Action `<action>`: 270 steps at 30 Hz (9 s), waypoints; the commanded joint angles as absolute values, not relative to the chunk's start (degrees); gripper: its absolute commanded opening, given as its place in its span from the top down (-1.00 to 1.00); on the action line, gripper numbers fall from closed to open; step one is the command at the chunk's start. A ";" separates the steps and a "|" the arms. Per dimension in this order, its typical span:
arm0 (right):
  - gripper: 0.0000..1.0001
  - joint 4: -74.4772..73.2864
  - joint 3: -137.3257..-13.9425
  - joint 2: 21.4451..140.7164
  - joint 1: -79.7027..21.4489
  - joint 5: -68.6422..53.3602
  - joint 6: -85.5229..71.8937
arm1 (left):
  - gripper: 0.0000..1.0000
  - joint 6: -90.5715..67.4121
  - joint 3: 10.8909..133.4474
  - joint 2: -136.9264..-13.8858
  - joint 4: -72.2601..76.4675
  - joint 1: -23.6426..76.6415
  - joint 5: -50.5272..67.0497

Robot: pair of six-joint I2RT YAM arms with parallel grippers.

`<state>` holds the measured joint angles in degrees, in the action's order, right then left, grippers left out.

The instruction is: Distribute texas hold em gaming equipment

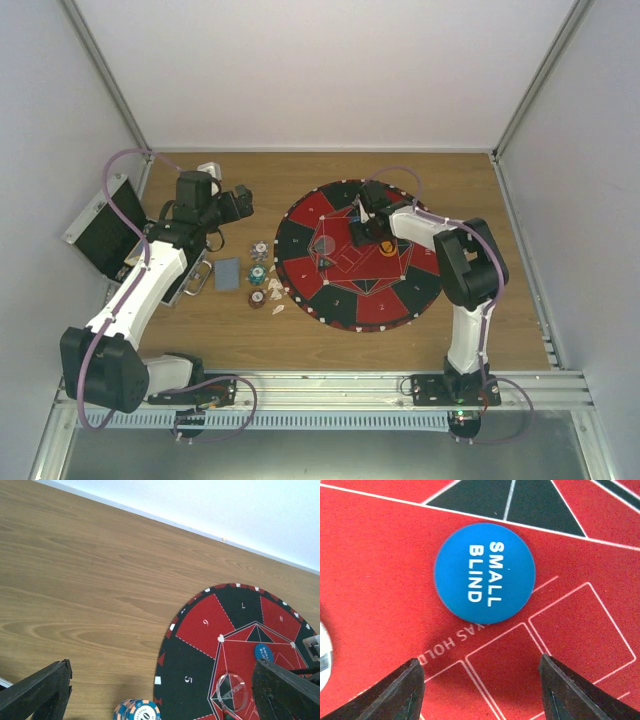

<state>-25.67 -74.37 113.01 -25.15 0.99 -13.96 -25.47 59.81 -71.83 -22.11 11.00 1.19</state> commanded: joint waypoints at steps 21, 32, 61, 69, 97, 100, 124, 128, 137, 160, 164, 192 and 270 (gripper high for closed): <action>0.17 -25.62 -86.04 125.56 -23.84 4.77 -12.09 | -0.97 -25.75 59.98 -70.66 -20.62 11.38 0.51; 0.19 -27.89 -92.62 130.18 -22.56 8.11 -12.88 | -0.97 -25.66 60.38 -70.66 -20.55 11.35 0.52; -0.37 -28.42 -77.62 107.21 -22.52 2.89 -13.46 | -0.98 -26.06 59.39 -69.80 -20.34 11.41 0.53; -0.57 -28.17 -66.13 102.34 -21.76 5.40 -16.44 | -0.98 -26.19 59.15 -70.30 -20.04 11.40 0.74; -0.48 -25.91 -61.67 106.20 -18.35 2.31 -19.97 | -0.98 -26.37 58.53 -68.90 -20.43 11.35 0.53; -0.42 -25.59 -61.22 106.66 -18.31 2.46 -18.67 | -0.98 -26.43 58.54 -68.97 -20.39 11.37 0.53; -0.07 -27.48 -61.60 109.03 -22.58 3.55 -15.03 | -0.98 -26.54 58.01 -68.99 -20.19 11.41 1.05; -0.05 -28.46 -59.01 107.14 -24.06 2.72 -16.15 | -0.98 -26.54 58.01 -69.03 -20.18 11.40 1.05; -0.02 -30.15 -53.99 102.24 -28.64 -2.31 -18.36 | -0.98 -26.71 57.74 -69.36 -20.19 11.37 1.62; -0.02 -35.82 -47.09 96.66 -38.15 -3.53 -23.65 | -0.98 -26.78 56.95 -69.60 -20.23 11.36 2.56; -0.02 -36.41 -47.15 96.56 -38.65 -2.87 -24.40 | -0.98 -26.81 56.80 -69.44 -20.22 11.39 2.47; -0.72 -40.24 -68.23 92.42 -33.00 4.42 -15.10 | -0.90 -32.85 51.47 -63.41 -35.72 15.14 1.16; -0.90 -25.40 -67.94 91.49 -21.20 -1.49 -23.62 | 0.01 -36.70 48.34 -82.24 -45.22 31.82 -2.34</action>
<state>-25.89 -66.92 91.00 -21.78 -1.63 -23.44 -37.36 47.03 -81.71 -46.87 31.46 -1.63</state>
